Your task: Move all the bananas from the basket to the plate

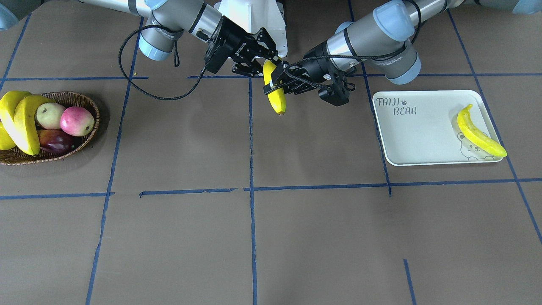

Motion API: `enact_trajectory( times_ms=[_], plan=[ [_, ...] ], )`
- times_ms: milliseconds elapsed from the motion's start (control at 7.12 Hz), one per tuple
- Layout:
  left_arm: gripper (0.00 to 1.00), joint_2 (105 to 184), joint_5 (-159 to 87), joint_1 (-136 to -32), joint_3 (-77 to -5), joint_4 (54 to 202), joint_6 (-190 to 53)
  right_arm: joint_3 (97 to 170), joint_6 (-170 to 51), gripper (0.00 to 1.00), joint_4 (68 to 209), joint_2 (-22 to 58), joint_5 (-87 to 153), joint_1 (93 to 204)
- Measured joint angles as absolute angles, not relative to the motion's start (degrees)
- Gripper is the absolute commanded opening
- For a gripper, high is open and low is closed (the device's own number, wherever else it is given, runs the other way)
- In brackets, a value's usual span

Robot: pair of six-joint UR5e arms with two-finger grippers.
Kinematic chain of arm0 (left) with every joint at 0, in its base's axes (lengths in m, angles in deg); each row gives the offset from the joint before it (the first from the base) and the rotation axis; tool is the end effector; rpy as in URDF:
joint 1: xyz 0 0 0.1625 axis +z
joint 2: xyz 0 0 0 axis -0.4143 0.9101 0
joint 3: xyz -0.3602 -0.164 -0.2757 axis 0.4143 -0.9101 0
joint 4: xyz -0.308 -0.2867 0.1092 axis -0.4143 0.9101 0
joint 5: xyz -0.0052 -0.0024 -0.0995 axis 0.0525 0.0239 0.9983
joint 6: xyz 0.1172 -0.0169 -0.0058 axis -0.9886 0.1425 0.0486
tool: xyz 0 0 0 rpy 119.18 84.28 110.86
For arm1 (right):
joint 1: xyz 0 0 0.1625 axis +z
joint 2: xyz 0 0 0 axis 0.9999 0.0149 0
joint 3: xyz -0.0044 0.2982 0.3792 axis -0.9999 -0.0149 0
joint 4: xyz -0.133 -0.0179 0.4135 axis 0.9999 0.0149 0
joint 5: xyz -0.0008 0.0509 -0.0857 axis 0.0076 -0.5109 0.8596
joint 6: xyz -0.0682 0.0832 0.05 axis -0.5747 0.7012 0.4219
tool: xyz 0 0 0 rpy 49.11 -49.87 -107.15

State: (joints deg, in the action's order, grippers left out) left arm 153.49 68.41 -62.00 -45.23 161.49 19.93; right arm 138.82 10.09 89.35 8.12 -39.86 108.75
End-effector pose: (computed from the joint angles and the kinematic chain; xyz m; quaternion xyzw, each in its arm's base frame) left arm 0.4876 -0.4552 0.2489 -0.0593 0.7221 -0.0767 0.6850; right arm -0.5839 -0.3373 0.2027 0.1263 -0.7588 0.0506 0.6370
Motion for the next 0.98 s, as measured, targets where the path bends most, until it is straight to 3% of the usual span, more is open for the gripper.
enact_trajectory(
  times_ms=[703, 984],
  plan=[
    [0.06, 152.4, 68.3, -62.3, -45.4, 161.3, 20.5, 139.8, 10.3, 1.00, 90.5, 9.0, -44.2, 110.1],
    [0.07, 148.2, 68.3, -64.8, -45.8, 160.1, 21.0, 144.1, 10.2, 1.00, 98.8, 12.2, -49.0, 113.3]
  ],
)
